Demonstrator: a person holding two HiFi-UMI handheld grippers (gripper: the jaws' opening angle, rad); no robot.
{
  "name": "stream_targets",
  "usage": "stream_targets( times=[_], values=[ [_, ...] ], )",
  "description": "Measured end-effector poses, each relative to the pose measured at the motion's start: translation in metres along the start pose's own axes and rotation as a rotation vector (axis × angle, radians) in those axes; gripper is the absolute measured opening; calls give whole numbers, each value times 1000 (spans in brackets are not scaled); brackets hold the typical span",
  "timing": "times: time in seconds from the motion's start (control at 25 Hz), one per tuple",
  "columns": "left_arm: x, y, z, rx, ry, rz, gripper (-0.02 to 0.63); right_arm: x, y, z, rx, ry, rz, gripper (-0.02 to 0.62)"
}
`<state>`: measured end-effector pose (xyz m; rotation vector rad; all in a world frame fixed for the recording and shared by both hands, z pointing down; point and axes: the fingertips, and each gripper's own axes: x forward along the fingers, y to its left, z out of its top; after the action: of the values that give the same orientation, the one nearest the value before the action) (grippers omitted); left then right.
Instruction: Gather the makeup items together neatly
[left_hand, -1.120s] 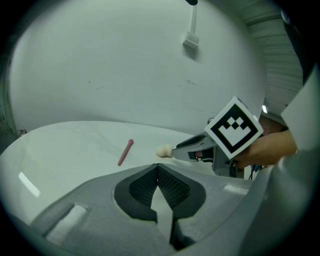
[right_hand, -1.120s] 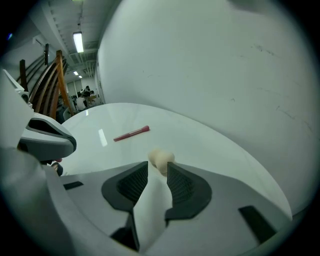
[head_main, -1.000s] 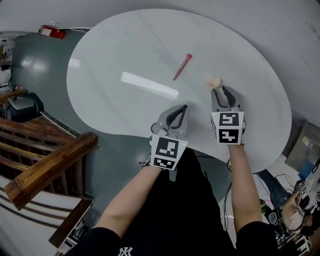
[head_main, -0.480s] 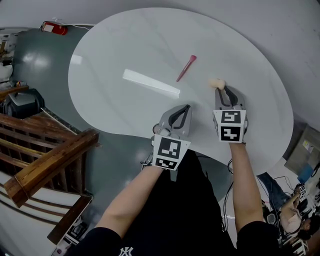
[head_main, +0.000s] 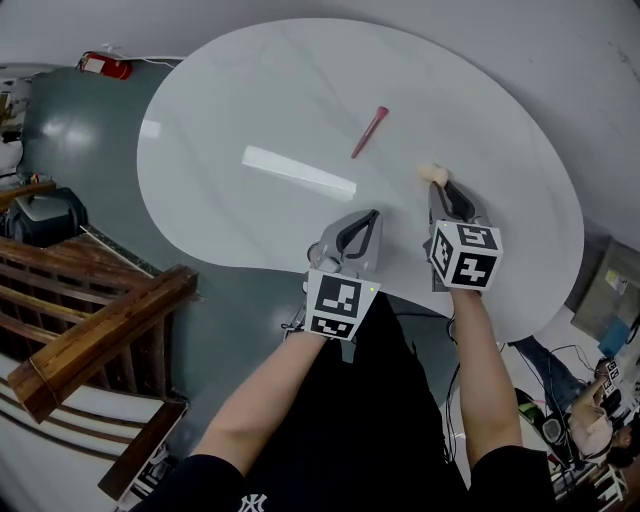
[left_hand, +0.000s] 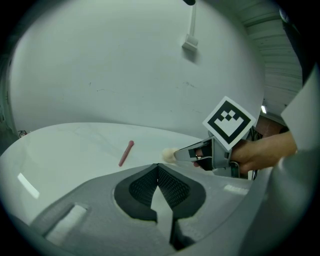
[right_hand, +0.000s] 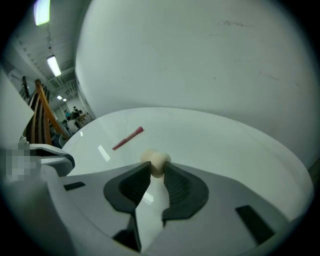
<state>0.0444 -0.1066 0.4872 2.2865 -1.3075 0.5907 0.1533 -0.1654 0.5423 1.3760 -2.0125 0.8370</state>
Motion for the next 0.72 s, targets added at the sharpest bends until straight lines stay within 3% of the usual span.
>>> stream_targets(
  times=[0.36, 0.72],
  values=[
    [-26, -14, -15, 32, -11, -16, 9, -40, 32, -43, 230, -25, 32, 95],
    [-65, -7, -37, 53, -19, 3, 9, -67, 78, -93, 633, -43, 140, 95]
  ],
)
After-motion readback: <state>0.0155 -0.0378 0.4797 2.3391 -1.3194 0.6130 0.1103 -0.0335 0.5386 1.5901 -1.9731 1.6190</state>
